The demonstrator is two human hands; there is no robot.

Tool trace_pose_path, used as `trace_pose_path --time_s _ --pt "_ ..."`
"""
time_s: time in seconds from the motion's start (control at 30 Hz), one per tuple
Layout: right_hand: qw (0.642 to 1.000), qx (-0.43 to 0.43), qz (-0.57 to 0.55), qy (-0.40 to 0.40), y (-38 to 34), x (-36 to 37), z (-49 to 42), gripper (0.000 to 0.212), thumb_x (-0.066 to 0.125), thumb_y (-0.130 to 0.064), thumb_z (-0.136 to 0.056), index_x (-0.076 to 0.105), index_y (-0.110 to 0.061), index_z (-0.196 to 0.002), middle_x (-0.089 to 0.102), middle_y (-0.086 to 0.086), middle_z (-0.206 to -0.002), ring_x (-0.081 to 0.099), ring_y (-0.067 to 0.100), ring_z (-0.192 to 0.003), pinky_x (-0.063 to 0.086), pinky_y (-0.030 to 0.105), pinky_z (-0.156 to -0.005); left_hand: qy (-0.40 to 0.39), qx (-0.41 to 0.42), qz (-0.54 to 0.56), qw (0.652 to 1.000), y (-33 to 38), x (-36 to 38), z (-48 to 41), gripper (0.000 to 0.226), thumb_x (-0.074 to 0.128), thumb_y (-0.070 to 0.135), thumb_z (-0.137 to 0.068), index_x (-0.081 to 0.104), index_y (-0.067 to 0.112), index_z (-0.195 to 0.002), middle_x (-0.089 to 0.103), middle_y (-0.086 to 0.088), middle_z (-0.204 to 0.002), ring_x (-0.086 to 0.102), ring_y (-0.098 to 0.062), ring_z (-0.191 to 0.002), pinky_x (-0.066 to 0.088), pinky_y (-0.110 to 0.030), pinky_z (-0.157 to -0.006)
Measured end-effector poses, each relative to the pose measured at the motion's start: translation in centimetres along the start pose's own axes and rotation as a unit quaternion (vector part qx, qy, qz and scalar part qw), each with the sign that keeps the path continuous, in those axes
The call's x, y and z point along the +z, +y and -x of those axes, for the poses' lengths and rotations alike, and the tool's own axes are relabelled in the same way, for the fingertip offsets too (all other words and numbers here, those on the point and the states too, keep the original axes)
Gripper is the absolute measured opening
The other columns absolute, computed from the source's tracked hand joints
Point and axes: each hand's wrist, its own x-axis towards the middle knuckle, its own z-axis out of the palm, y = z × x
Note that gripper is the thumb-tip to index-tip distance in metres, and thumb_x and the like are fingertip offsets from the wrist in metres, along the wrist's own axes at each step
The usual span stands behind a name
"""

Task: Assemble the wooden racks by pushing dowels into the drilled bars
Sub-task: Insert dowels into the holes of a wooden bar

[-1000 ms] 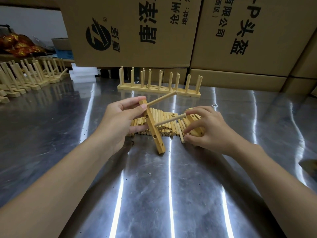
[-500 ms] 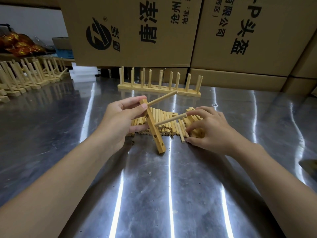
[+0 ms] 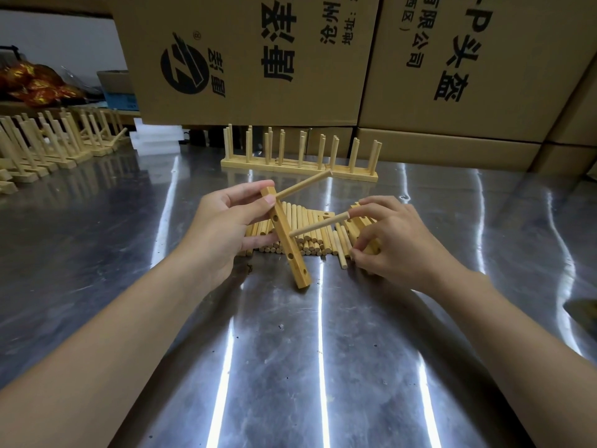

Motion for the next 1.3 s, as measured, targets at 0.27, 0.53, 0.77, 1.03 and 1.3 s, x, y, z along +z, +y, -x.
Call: trace_pose_path --time_s 0.27,0.53,0.77,1.03,1.3 --pt "0.999 0.002 0.032 -0.018 -0.6 -0.2 0.0 0.015 0.082 -0.045 -0.085 0.077 -0.035 -0.075 0.058 -0.016 -0.144 0.034 0.011 -0.144 0.03 0.038 -0.109 -0.003 0.001 0.003 1.0 0.0 0.0 0.1 0.023 0.069 0.007 -0.101 0.077 0.018 -0.12 0.08 -0.013 -0.11 0.079 -0.023 -0.103 0.067 -0.042 -0.074" --pt "0.996 -0.008 0.083 -0.042 -1.1 -0.1 0.2 0.021 0.073 -0.049 -0.09 0.073 -0.034 -0.076 0.052 -0.012 -0.151 0.03 0.016 -0.149 0.033 0.039 -0.111 0.001 0.001 0.005 1.0 -0.2 0.0 -0.1 0.023 0.07 0.008 -0.1 0.077 0.016 -0.121 0.081 -0.013 -0.109 0.079 -0.023 -0.103 0.067 -0.042 -0.074" --pt "0.993 0.012 0.1 0.068 -1.6 -1.0 0.3 0.018 0.072 -0.039 -0.086 0.069 -0.026 -0.075 0.061 -0.006 -0.141 0.045 0.019 -0.14 0.041 0.041 -0.104 -0.005 0.001 -0.001 1.0 -0.3 -0.1 -0.2 0.024 0.07 0.008 -0.1 0.077 0.018 -0.121 0.081 -0.009 -0.108 0.079 -0.021 -0.103 0.067 -0.043 -0.076" --pt "0.958 0.075 -0.207 0.185 -1.7 -1.9 0.1 0.01 0.077 -0.014 -0.088 0.072 -0.022 -0.092 0.071 -0.01 -0.117 0.06 0.013 -0.12 0.046 0.029 -0.1 0.004 -0.002 0.011 1.0 -0.2 -0.2 -0.2 0.024 0.07 0.008 -0.101 0.078 0.018 -0.121 0.081 -0.01 -0.107 0.079 -0.022 -0.103 0.067 -0.04 -0.073" --pt "0.891 0.105 -0.431 0.096 -2.7 -1.9 0.1 0.005 0.072 -0.012 -0.093 0.071 -0.009 -0.097 0.082 0.005 -0.095 0.078 0.025 -0.097 0.058 0.057 -0.09 0.013 -0.006 0.029 0.999 0.0 -0.4 -0.3 0.024 0.07 0.008 -0.101 0.076 0.016 -0.123 0.081 -0.013 -0.107 0.079 -0.024 -0.103 0.067 -0.041 -0.073"
